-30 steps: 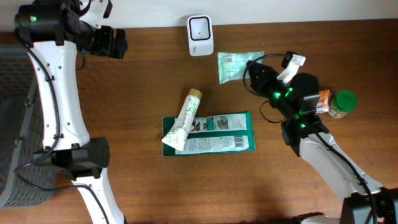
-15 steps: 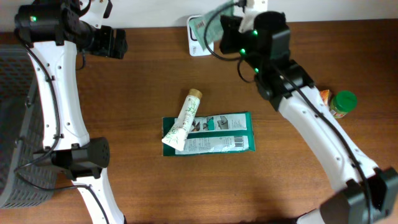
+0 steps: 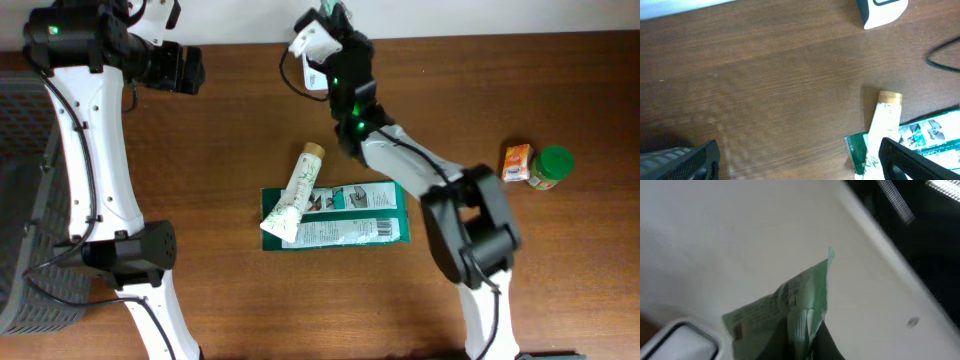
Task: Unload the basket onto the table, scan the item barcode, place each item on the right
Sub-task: 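Hold the light green pouch up to the scanner with the right gripper, then place the light green pouch beside the orange pack and release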
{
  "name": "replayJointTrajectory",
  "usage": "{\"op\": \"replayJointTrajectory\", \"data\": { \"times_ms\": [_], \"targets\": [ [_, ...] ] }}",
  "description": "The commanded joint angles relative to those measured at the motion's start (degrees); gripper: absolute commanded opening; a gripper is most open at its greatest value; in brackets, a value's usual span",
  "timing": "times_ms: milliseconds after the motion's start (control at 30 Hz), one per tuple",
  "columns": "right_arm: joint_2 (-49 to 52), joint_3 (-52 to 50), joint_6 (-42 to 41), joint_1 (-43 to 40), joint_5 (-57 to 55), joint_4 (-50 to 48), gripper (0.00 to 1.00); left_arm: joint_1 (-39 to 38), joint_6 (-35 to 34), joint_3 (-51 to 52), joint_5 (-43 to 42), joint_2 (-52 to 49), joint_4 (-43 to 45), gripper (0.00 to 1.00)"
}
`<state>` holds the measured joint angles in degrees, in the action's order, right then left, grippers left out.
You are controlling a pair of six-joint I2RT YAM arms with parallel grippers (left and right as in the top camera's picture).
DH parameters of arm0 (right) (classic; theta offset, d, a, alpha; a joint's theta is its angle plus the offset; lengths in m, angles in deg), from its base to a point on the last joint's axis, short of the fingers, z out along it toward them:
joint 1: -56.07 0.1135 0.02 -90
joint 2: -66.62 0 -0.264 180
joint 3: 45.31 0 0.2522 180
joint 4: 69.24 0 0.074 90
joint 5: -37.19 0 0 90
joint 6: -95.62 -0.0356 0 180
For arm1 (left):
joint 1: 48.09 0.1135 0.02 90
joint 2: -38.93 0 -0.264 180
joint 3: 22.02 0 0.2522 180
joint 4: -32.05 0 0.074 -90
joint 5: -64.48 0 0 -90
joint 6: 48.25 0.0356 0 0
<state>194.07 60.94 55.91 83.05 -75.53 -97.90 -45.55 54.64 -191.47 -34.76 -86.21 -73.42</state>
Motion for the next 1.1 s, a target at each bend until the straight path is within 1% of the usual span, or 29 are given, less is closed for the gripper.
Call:
{"op": "replayJointTrajectory", "data": {
  "times_ms": [0, 100, 233, 367, 467, 533, 700, 867, 933, 967, 1067],
  "targets": [
    [5.66, 1.55, 11.8, -0.83, 7.56, -7.17, 0.04, 0.24, 0.9, -0.57, -0.42, 0.33, 0.04, 0.99],
    [11.63, 7.76, 12.26, -2.38, 8.31, -7.72, 0.04, 0.24, 0.9, -0.57, -0.42, 0.33, 0.04, 0.99],
    [12.76, 11.63, 12.31, -3.87, 15.67, -0.79, 0.04, 0.24, 0.9, -0.57, -0.44, 0.33, 0.04, 0.99],
    [12.85, 11.65, 12.52, -5.07, 16.92, -0.48, 0.04, 0.24, 0.9, -0.57, -0.42, 0.33, 0.04, 0.99],
    [12.85, 11.63, 17.27, -5.07, 21.77, 1.75, 0.04, 0.24, 0.9, -0.57, -0.44, 0.33, 0.04, 0.99],
    [12.85, 11.63, 17.27, -4.83, 22.12, 1.9, 0.04, 0.24, 0.9, -0.57, -0.42, 0.33, 0.04, 0.99],
    [12.85, 11.63, 17.22, -4.9, 22.1, 7.1, 0.04, 0.24, 0.9, -0.57, -0.42, 0.33, 0.04, 0.99],
    [12.87, 11.63, 17.25, -4.98, 22.08, 5.75, 0.04, 0.24, 0.9, -0.57, -0.44, 0.33, 0.04, 0.99],
    [12.85, 11.63, 17.25, -4.98, 22.08, 1.18, 0.04, 0.24, 0.9, -0.57, -0.42, 0.33, 0.04, 0.99],
    [12.85, 11.63, 17.27, -4.92, 22.08, -2.73, 0.04, 0.24, 0.9, -0.57, -0.42, 0.33, 0.04, 0.99],
    [12.85, 11.63, 17.27, -4.9, 22.08, -5.4, 0.04, 0.24, 0.9, -0.57, -0.42, 0.33, 0.04, 0.99]
  ]
}}
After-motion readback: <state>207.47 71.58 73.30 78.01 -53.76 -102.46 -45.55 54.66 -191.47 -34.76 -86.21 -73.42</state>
